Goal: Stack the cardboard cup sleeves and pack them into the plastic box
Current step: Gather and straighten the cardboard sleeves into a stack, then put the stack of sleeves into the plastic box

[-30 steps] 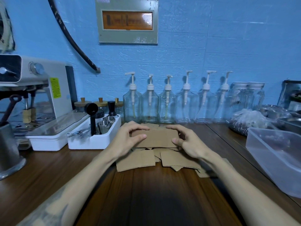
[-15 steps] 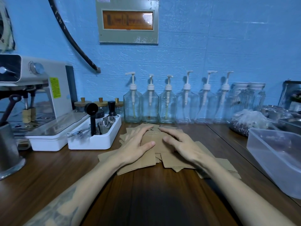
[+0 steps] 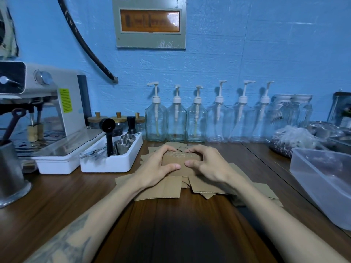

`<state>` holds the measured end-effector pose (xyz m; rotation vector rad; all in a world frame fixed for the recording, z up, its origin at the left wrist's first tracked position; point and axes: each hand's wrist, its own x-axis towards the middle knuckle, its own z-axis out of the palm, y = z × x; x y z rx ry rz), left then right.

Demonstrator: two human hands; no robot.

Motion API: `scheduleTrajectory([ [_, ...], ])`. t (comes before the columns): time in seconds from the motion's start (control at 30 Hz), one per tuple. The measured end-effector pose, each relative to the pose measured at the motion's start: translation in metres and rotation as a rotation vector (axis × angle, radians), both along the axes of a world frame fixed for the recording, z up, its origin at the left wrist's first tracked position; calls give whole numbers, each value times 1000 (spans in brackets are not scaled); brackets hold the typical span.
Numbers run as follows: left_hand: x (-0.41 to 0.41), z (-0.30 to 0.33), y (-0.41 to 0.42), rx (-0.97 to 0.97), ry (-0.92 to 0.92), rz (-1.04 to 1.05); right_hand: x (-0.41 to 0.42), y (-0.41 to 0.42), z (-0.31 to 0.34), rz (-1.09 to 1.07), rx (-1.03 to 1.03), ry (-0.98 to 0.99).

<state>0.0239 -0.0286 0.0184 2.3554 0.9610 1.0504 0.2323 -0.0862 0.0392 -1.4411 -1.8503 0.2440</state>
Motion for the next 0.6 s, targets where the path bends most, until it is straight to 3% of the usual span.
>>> scheduleTrajectory([
  [0.6, 16, 22, -17, -147, -34, -119, 41, -37, 34, -129, -48, 172],
])
